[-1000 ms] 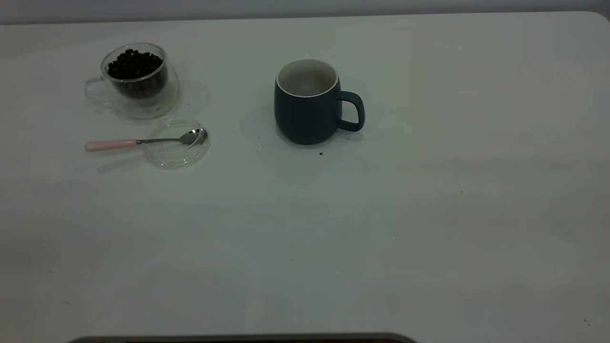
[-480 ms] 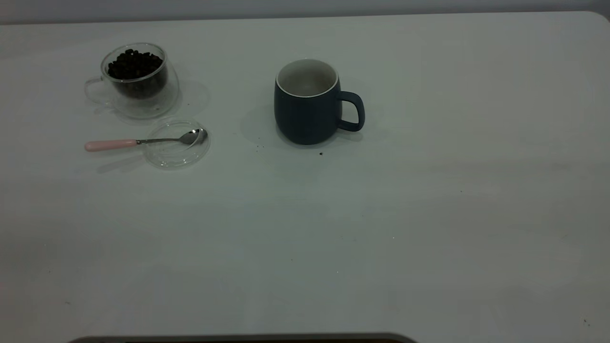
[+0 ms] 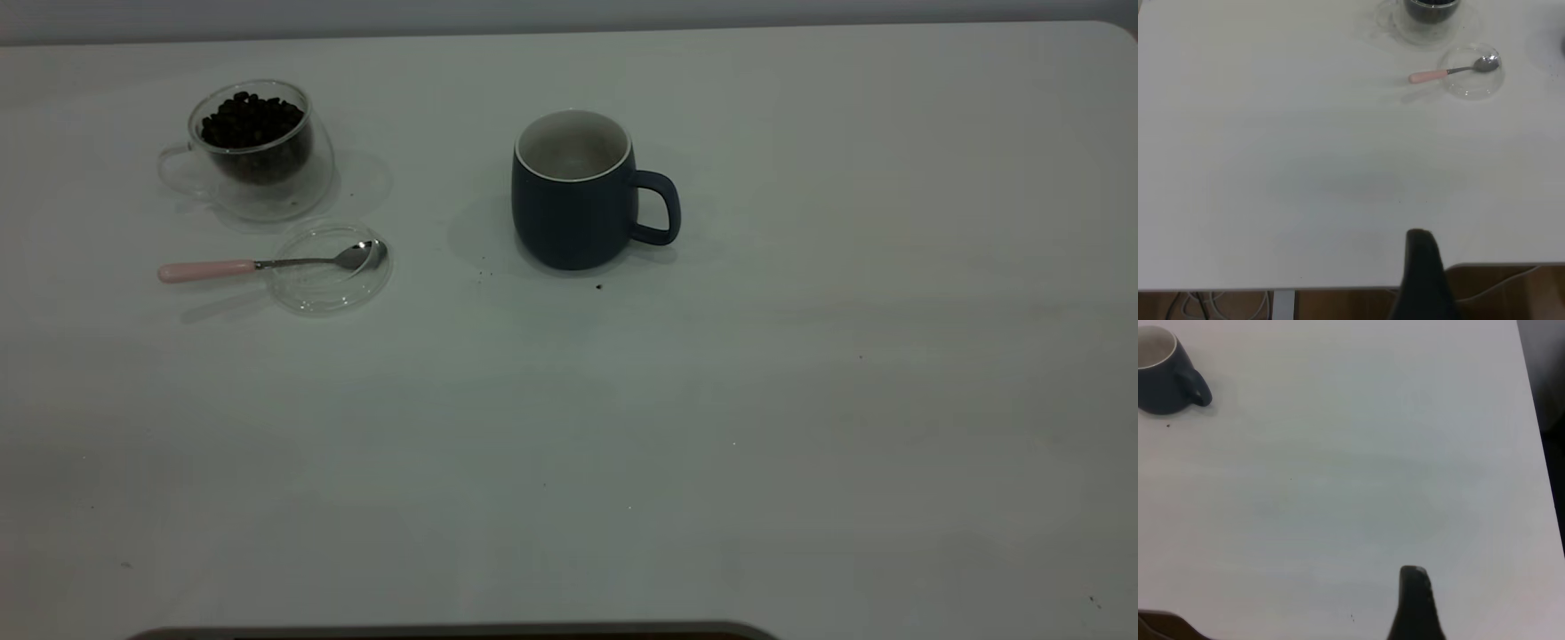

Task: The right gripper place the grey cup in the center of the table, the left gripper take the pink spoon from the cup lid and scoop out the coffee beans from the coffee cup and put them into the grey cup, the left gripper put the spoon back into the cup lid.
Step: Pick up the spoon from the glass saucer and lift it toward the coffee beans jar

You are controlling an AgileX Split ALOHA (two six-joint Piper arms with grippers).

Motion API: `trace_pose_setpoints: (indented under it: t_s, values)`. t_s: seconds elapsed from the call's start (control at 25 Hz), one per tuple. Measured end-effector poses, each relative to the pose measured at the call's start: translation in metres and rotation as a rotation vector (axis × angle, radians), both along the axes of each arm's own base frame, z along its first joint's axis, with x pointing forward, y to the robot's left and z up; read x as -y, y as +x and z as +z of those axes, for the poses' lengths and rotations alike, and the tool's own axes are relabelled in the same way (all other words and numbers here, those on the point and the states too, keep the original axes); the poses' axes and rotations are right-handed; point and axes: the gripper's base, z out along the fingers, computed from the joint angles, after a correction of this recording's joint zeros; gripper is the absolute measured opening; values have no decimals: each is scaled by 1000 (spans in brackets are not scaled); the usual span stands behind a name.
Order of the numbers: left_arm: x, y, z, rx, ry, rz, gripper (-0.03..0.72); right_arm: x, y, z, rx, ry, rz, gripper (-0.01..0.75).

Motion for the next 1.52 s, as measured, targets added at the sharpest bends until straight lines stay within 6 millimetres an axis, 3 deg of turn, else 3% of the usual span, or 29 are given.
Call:
trace_pose_setpoints:
  t_s: [0.52,0.68,0.8,1.0,1.2,1.36,1.52]
  values:
    - [0,0,0,3,-23,19,588,0,0,0,0,0,0,591]
    - [0,10,26,32,-45,37,588,0,0,0,0,0,0,591]
    - [-1,40,58,-13,-69,55,588,0,0,0,0,0,0,591]
    - [0,128,88,-121,-109,25,588,0,0,0,0,0,0,591]
    - [6,210,68,-235,-190,-27,598,0,0,0,0,0,0,591]
    - [3,258,41,-349,-211,-9,655,0,0,0,0,0,0,591]
    - [-13,296,19,-437,-226,21,697,0,0,0,0,0,0,591]
